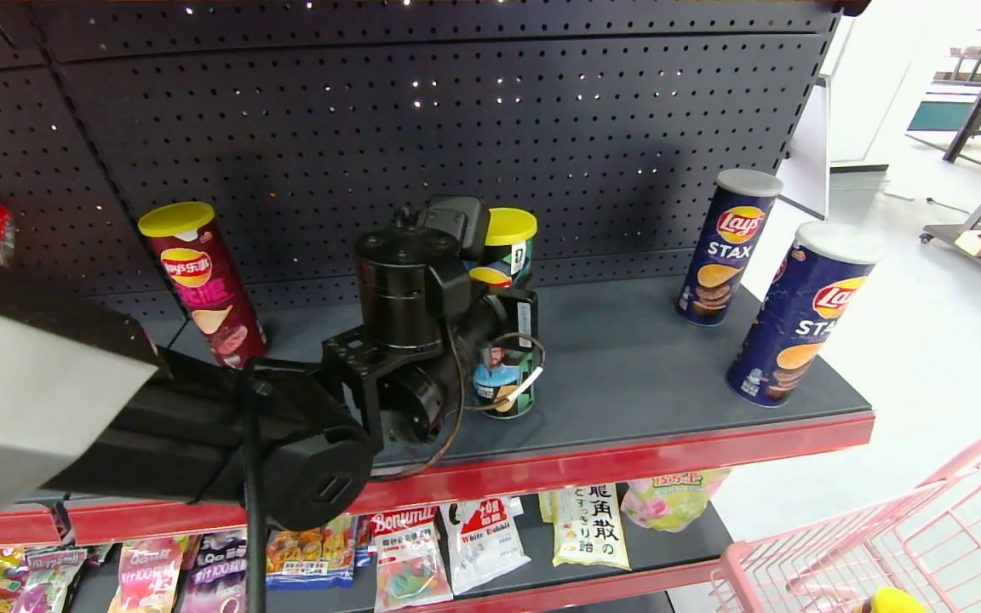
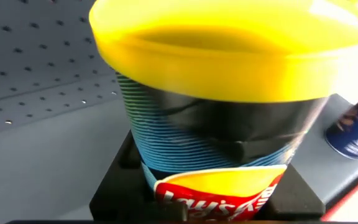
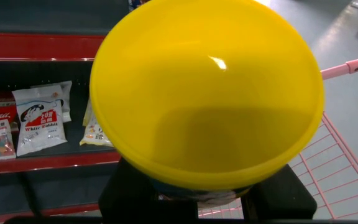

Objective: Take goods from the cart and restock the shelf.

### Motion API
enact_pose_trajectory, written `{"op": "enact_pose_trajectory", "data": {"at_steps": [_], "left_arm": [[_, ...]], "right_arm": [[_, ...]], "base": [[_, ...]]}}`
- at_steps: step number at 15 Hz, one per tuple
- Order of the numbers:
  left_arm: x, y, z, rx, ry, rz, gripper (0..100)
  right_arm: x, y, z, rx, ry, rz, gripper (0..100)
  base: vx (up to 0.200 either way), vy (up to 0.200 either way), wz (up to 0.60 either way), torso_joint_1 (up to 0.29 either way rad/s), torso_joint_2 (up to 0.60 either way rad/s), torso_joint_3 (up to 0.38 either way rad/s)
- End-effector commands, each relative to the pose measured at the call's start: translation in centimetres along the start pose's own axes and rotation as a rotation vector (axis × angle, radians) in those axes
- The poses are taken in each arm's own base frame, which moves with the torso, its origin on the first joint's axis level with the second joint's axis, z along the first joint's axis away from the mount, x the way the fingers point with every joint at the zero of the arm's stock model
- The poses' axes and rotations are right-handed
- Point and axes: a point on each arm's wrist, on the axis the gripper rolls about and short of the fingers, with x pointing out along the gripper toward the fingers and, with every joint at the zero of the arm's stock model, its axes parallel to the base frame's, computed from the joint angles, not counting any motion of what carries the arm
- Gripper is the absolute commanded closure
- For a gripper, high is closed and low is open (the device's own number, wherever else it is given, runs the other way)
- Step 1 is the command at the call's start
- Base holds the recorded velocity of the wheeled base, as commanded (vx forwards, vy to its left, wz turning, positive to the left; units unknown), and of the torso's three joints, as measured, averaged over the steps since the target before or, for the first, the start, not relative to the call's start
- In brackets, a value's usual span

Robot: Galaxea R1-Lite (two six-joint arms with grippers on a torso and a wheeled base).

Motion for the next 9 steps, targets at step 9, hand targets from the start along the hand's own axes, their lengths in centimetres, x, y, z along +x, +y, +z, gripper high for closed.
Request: {"op": "enact_pose_trajectory", "data": {"at_steps": [9], "left_arm": [[-0.9,-1.4,-1.9,0.027,0.055,-0.003,100]], "right_arm": [[0.0,0.0,0.0,0.002,-0.001,-0.003,100]], "base": [[0.000,0.000,0.00,0.000,0.00,0.000]]}}
